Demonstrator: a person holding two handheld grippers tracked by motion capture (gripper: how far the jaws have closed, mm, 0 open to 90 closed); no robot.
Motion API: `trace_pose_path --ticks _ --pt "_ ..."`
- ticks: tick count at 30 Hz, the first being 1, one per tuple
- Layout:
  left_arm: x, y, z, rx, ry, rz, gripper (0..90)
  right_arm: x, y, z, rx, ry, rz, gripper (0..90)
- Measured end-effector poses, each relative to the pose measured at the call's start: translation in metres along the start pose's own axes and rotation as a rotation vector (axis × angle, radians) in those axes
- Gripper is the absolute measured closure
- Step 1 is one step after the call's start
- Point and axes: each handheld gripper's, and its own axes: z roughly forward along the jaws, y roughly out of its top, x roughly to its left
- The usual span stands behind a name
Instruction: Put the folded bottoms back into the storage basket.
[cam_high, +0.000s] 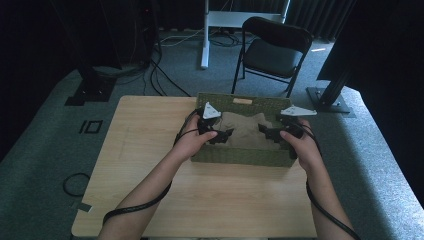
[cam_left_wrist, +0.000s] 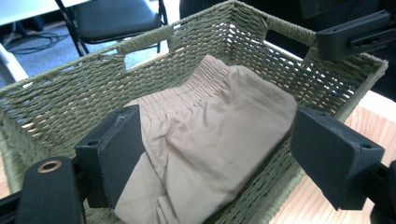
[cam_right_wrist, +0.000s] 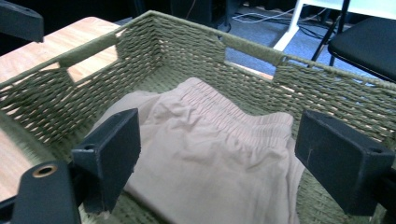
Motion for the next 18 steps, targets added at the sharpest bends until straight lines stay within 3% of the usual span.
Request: trace_pose_path --ticks 11,18 --pt "-0.012 -0.016 -0.01 -0.016 -0.025 -0.001 18.4 0.011 -0.015 -0.011 -0.001 0.015 -0.015 13.9" --pt "-0.019 -0.025 -0.018 -0.027 -0.031 0.02 18.4 0.018 -0.026 -0.021 -0.012 0.024 -0.027 13.9"
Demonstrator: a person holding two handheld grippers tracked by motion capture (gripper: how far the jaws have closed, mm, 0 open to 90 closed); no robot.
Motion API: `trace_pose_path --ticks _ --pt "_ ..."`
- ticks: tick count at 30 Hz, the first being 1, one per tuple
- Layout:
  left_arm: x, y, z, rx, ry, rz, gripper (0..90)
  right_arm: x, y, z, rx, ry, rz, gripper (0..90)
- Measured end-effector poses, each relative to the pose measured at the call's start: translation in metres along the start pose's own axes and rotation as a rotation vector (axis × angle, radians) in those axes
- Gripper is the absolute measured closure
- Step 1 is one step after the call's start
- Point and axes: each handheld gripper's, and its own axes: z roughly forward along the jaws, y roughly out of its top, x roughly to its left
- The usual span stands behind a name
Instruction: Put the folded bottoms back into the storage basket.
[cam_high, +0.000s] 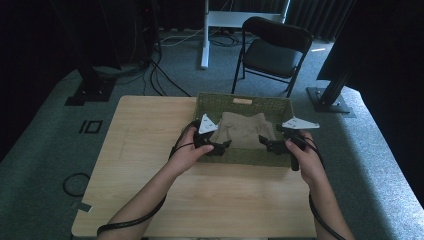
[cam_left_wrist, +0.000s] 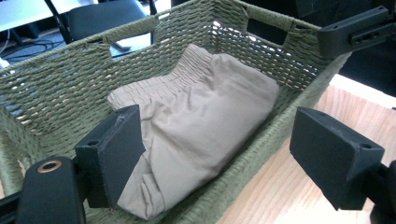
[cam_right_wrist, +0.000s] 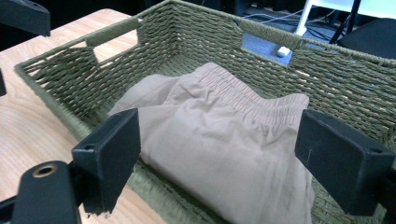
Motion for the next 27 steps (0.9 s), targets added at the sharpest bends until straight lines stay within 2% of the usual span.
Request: trace_pose_path --ticks 10,20,24,27 --pt "-0.015 -0.015 -0.013 -0.015 -0.035 0.008 18.4 0.022 -0.015 -0.017 -0.026 0.05 -0.048 13.6" --pt "-0.019 -0.042 -0.023 -0.006 -0.037 -0.013 18.4 0.034 -0.04 -0.026 -0.023 0.062 -0.063 12.7" --pt "-0.019 -0.048 -0.026 -0.004 -0.026 -0.001 18.4 0.038 -0.05 -0.029 -0.018 0.068 -0.068 12.6" --pt "-0.021 -0.056 -0.028 -0.008 -0.035 -0.018 18.4 0.041 -0.057 -0.03 -0.019 0.067 -0.07 12.6"
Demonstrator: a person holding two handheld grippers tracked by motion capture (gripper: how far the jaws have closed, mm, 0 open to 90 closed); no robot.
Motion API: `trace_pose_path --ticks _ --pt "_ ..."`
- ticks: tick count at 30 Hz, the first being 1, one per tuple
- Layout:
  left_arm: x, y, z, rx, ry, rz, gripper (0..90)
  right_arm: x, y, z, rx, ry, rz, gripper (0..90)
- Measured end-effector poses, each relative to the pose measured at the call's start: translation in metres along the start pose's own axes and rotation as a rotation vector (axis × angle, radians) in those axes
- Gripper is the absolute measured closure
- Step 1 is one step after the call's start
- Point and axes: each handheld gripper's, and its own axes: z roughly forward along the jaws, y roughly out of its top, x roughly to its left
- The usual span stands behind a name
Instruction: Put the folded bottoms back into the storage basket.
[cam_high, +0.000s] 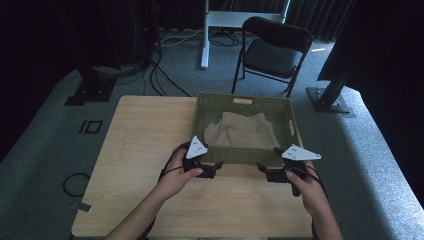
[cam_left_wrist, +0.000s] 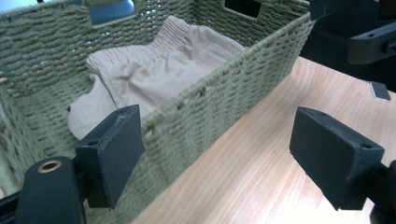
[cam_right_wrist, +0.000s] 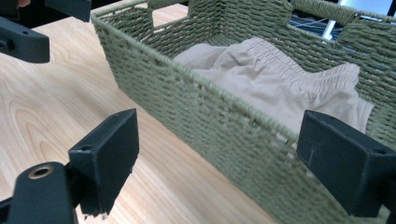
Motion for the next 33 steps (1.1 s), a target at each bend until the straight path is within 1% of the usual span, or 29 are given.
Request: trace_pose_path --ticks 1,2,3,6,9,11,12,13,14,16,17,18,21,23,24,26,27,30,33 --pt "-0.001 -0.003 0.001 -0.002 -0.003 -0.007 18.4 0.001 -0.002 0.0 0.004 -0.004 -0.002 12.6" --pt "-0.001 -0.006 0.001 0.009 -0.003 -0.007 18.4 0.001 -0.005 0.0 0.009 -0.008 -0.006 12.6" --pt "-0.001 -0.01 0.001 0.017 -0.004 -0.002 18.4 0.001 -0.008 0.001 0.014 -0.013 -0.003 12.7" --pt "-0.001 -0.021 0.002 0.027 0.007 -0.006 18.4 0.0 -0.019 0.003 0.032 -0.025 0.008 12.7" --pt "0.001 -0.032 0.003 0.044 0.012 -0.016 18.4 -0.002 -0.032 0.005 0.046 -0.023 0.037 13.4" --pt "0.003 -0.039 0.003 0.057 0.017 -0.02 18.4 -0.003 -0.04 0.008 0.066 -0.024 0.053 13.4" --pt "0.003 -0.039 0.003 0.057 0.017 -0.02 18.4 -0.003 -0.04 0.008 0.066 -0.024 0.053 13.4" --pt "0.006 -0.044 0.005 0.062 0.025 -0.022 18.4 -0.004 -0.044 0.009 0.078 -0.03 0.051 13.4" --pt "0.008 -0.047 0.006 0.07 0.036 -0.028 18.4 -0.005 -0.051 0.011 0.107 -0.045 0.051 13.5" --pt "0.011 -0.051 0.008 0.079 0.048 -0.027 18.4 -0.007 -0.059 0.014 0.125 -0.062 0.059 13.5" --pt "0.013 -0.054 0.009 0.079 0.05 -0.04 18.4 -0.007 -0.062 0.014 0.134 -0.062 0.067 13.5" --pt "0.014 -0.056 0.009 0.084 0.048 -0.041 18.4 -0.008 -0.066 0.015 0.145 -0.072 0.071 13.6" --pt "0.016 -0.064 0.01 0.099 0.052 -0.044 18.4 -0.011 -0.075 0.016 0.157 -0.102 0.08 13.6" --pt "0.017 -0.069 0.01 0.104 0.053 -0.059 18.4 -0.013 -0.08 0.016 0.16 -0.111 0.094 13.6" --pt "0.017 -0.071 0.01 0.108 0.052 -0.059 18.4 -0.014 -0.083 0.016 0.163 -0.125 0.1 13.6" --pt "0.018 -0.076 0.01 0.116 0.049 -0.069 18.4 -0.015 -0.086 0.016 0.172 -0.136 0.108 13.6" --pt "0.019 -0.078 0.009 0.116 0.052 -0.073 18.4 -0.015 -0.089 0.016 0.184 -0.142 0.108 13.6" --pt "0.022 -0.084 0.007 0.121 0.064 -0.091 18.4 -0.016 -0.092 0.014 0.194 -0.154 0.108 13.6" --pt "0.026 -0.091 0.004 0.116 0.074 -0.115 18.4 -0.017 -0.096 0.013 0.199 -0.163 0.122 13.7"
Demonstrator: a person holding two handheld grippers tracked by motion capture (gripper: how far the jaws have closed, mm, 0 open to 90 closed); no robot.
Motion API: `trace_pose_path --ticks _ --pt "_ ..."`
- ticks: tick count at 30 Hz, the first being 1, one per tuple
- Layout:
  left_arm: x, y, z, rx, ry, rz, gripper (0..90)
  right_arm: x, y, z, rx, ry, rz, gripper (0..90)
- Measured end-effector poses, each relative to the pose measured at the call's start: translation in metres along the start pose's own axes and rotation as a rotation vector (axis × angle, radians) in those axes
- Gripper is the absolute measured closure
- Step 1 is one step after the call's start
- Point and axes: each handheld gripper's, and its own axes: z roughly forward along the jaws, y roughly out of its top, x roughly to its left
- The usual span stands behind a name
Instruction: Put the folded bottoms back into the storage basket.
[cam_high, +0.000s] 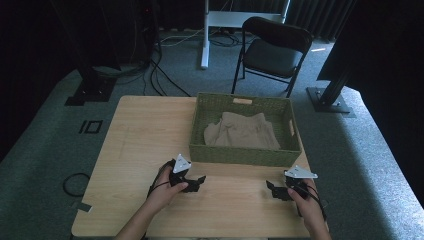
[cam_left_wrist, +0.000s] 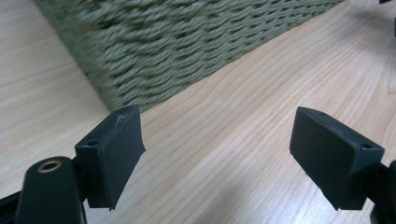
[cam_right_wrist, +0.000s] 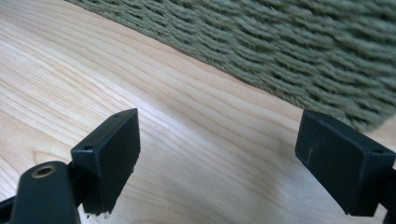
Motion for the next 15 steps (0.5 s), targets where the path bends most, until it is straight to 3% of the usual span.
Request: trace_pose_path --ticks 4,15 --pt "0.004 -0.008 -0.001 0.015 0.02 -0.015 18.4 -0.003 -0.005 -0.001 0.015 -0.031 0.022 13.7" --pt "0.016 -0.023 -0.009 0.042 0.072 -0.066 18.5 -0.007 -0.016 0.0 0.053 -0.051 0.047 13.8"
